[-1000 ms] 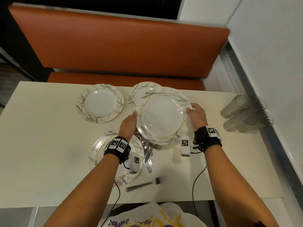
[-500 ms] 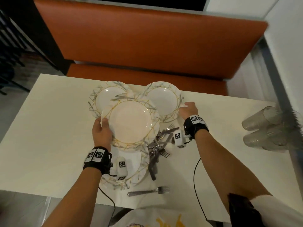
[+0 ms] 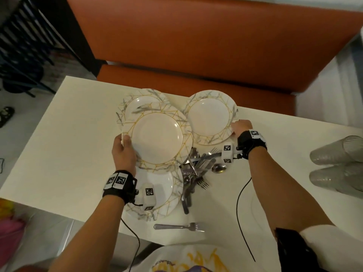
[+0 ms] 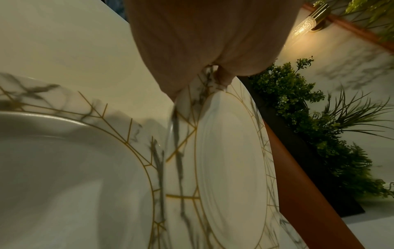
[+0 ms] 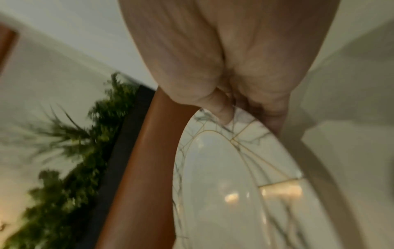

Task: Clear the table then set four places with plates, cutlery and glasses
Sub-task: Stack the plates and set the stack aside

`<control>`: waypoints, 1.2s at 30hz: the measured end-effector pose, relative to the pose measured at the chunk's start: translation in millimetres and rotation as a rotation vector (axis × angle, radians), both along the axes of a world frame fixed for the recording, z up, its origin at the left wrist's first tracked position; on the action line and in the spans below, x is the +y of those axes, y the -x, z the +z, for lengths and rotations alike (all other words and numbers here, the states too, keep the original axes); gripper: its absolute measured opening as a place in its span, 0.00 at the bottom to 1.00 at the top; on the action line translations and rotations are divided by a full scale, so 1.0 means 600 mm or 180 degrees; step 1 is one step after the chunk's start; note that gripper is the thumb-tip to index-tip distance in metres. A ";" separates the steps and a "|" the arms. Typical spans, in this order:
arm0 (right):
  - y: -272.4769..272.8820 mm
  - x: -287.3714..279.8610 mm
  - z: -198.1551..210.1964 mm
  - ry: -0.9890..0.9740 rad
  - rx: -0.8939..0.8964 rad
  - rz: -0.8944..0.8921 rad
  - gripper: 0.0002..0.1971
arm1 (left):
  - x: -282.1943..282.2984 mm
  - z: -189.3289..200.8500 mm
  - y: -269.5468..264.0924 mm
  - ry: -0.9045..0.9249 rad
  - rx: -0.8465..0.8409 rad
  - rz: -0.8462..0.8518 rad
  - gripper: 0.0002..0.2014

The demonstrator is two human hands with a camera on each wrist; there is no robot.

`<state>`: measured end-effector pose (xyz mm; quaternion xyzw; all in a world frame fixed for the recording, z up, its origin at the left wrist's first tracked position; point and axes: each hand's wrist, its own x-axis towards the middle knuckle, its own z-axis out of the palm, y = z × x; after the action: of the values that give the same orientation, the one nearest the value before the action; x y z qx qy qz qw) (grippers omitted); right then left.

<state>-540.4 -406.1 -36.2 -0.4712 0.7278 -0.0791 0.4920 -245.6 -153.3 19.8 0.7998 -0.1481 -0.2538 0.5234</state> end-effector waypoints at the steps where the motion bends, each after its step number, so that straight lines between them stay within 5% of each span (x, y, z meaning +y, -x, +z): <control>1: 0.007 -0.009 -0.001 0.0098 -0.0096 -0.0056 0.17 | -0.002 -0.002 -0.003 0.0024 0.0006 0.0026 0.11; 6: 0.065 -0.004 0.072 0.1012 0.0047 -0.0775 0.19 | -0.014 -0.003 -0.004 0.0134 0.0049 0.0062 0.12; 12: 0.094 0.025 0.117 0.1324 -0.0275 -0.0441 0.17 | -0.020 -0.011 0.012 0.0102 0.0343 -0.0019 0.13; 17: 0.023 0.090 0.119 0.1014 -0.0595 0.0015 0.14 | -0.023 0.002 0.035 0.0155 0.0759 -0.0011 0.10; 27: -0.125 0.192 0.083 0.0934 -0.0305 0.0499 0.17 | -0.021 -0.011 -0.010 0.0222 0.1323 0.0121 0.11; 32: -0.207 0.222 0.079 0.1047 -0.0210 0.0346 0.21 | -0.015 -0.012 -0.071 0.0183 0.1450 0.0263 0.24; 36: -0.288 0.242 0.077 0.1015 -0.0238 -0.0274 0.21 | 0.007 -0.013 -0.117 0.0515 0.1200 -0.0068 0.16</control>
<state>-367.5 -260.8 10.0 -0.5084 0.7067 -0.2320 0.4339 -175.4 -149.0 11.9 0.6918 -0.0759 -0.3918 0.6017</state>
